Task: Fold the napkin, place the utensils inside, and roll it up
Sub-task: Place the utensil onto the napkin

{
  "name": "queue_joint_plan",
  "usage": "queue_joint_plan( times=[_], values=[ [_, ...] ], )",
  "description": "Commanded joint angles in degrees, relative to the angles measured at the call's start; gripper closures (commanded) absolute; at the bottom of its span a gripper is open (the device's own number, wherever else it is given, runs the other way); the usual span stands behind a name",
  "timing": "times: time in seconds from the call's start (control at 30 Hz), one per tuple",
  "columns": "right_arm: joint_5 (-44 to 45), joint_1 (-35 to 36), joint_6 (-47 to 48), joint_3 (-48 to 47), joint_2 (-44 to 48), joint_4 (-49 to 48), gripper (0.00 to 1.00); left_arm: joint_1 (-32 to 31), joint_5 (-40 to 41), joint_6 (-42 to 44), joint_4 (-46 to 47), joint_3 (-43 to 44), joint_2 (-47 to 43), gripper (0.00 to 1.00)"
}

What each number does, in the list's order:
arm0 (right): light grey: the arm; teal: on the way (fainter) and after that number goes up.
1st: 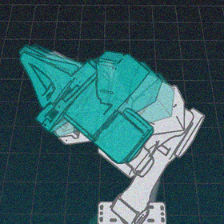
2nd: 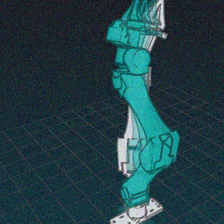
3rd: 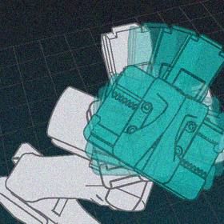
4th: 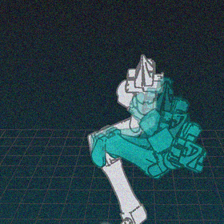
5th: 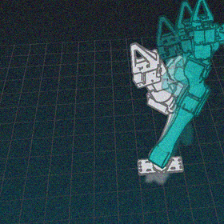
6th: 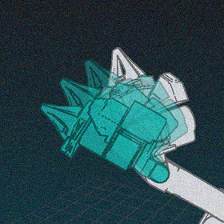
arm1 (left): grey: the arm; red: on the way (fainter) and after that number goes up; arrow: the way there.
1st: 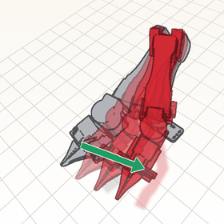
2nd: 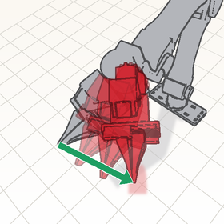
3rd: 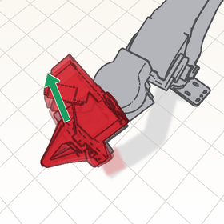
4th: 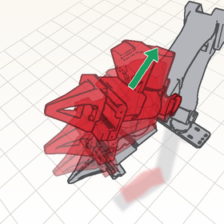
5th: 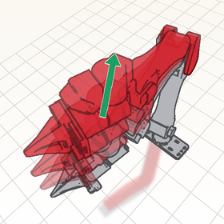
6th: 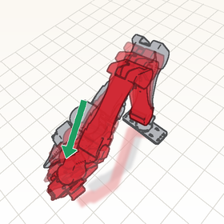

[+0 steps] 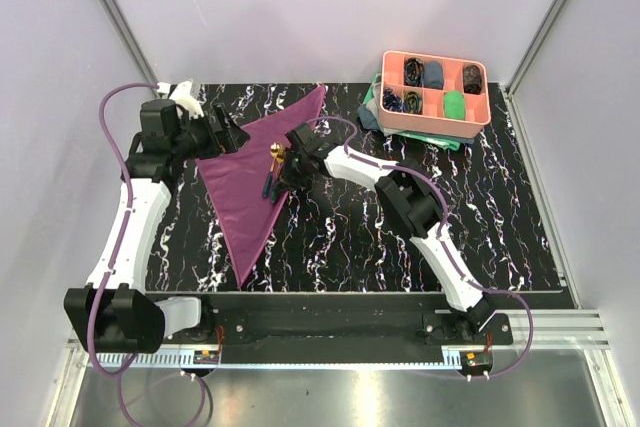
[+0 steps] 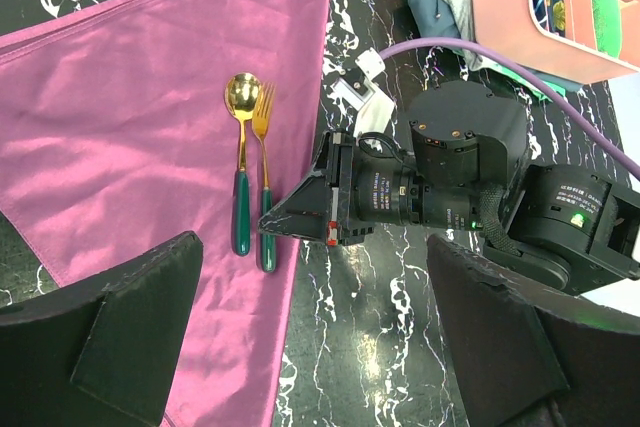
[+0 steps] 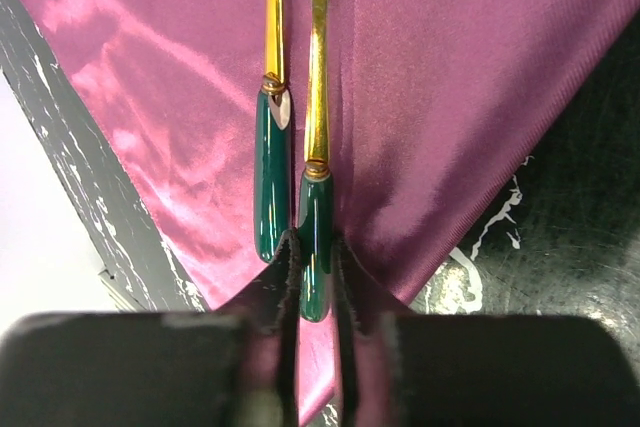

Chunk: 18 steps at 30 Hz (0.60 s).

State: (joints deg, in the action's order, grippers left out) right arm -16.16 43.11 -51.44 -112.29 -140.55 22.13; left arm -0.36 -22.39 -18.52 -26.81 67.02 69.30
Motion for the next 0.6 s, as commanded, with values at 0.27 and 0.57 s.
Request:
queue_joint_plan(
  times=[0.27,0.57],
  values=[
    [-1.6,0.7,2.7,-3.6,1.8,-0.9,0.59,1.5,-2.3,-0.6,3.2,0.2,-0.1,0.04],
    [-0.2,0.0,7.7,-4.6,4.1,-1.0,0.52,2.4,-1.3,-0.5,3.1,0.1,-1.0,0.04]
  ],
)
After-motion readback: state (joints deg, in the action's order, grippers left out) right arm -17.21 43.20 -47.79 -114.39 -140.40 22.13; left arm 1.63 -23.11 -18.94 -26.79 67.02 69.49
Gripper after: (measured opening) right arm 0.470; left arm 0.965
